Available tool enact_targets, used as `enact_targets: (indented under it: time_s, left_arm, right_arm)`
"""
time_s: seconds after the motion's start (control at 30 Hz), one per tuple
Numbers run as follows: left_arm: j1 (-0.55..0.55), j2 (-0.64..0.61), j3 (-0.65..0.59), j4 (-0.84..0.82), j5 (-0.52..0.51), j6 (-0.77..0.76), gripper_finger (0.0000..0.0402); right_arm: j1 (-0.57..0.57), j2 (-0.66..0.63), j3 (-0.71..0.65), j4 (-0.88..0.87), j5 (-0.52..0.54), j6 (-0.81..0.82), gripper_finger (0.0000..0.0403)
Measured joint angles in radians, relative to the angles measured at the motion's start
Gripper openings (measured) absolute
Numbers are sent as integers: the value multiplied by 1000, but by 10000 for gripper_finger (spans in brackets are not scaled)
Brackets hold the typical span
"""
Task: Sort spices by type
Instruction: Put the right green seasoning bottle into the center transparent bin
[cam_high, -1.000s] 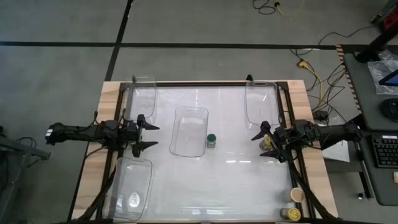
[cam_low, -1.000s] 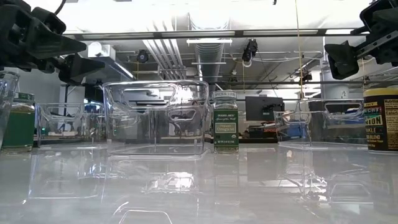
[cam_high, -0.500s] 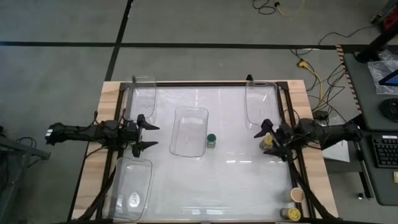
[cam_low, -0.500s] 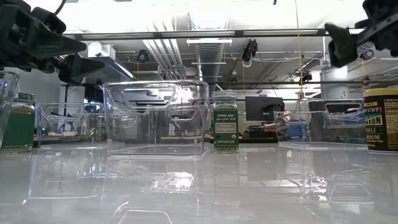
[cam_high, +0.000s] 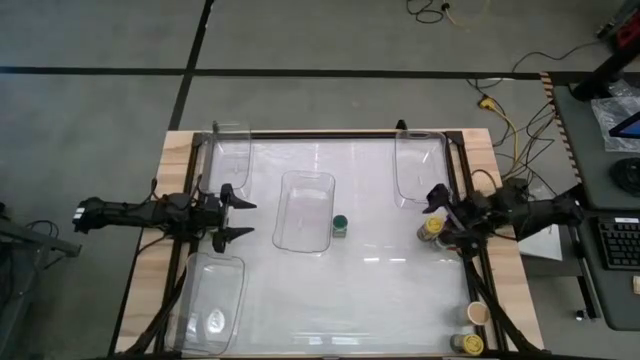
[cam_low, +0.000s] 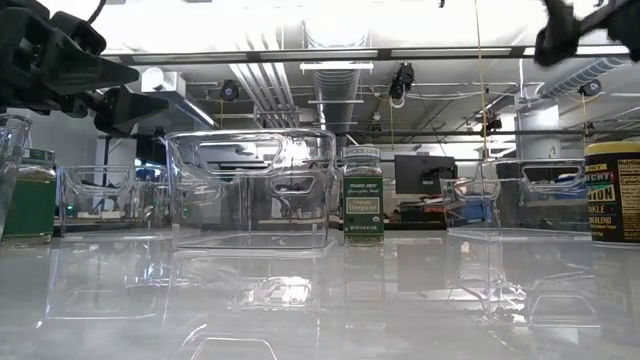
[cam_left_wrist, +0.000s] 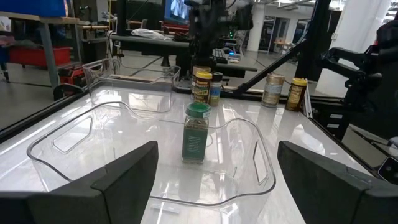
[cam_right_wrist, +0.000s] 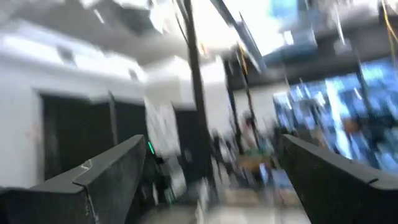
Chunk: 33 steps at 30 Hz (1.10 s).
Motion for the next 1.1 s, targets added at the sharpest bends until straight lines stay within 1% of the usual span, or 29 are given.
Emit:
enact_targets:
  time_s: [0.13, 0.27, 0.4, 0.53, 0.6, 0.7, 0.77, 0.83, 0.9, 0.93, 1.0, 1.07, 1.1]
  left_arm:
    - [0, 0, 0, 0, 0, 0, 316]
    - [0, 0, 0, 0, 0, 0, 316]
    - [0, 0, 0, 0, 0, 0, 316]
    - [0, 0, 0, 0, 0, 0, 316]
    - [0, 0, 0, 0, 0, 0, 316]
    - [0, 0, 0, 0, 0, 0, 316]
    - [0, 0, 0, 0, 0, 0, 316]
    - [0, 0, 0, 0, 0, 0, 316]
    - [0, 0, 0, 0, 0, 0, 316]
    - [0, 0, 0, 0, 0, 0, 316]
    - [0, 0, 0, 0, 0, 0, 316]
    - [0, 0, 0, 0, 0, 0, 316]
    - [0, 0, 0, 0, 0, 0, 316]
  right_arm:
    - [41, 48, 0, 233, -61, 4, 361]
    - [77, 117, 4, 356, -57, -49, 361]
    - [108, 241, 82, 353, -57, -96, 361]
    - [128, 444, 220, 326, -57, -119, 361]
    - [129, 565, 306, 273, -57, -128, 361]
    - [127, 740, 456, 131, -56, -154, 361]
    - [125, 833, 571, -5, -39, -148, 361]
    - [124, 914, 695, -228, -8, -134, 361]
    - [118, 976, 846, -475, 24, -182, 361]
    - [113, 1002, 921, -607, 63, -201, 361]
    - [104, 1074, 1064, -899, 195, -221, 361]
    - [91, 1145, 1175, -1116, 329, -215, 361]
    - [83, 1180, 1214, -1201, 358, -215, 361]
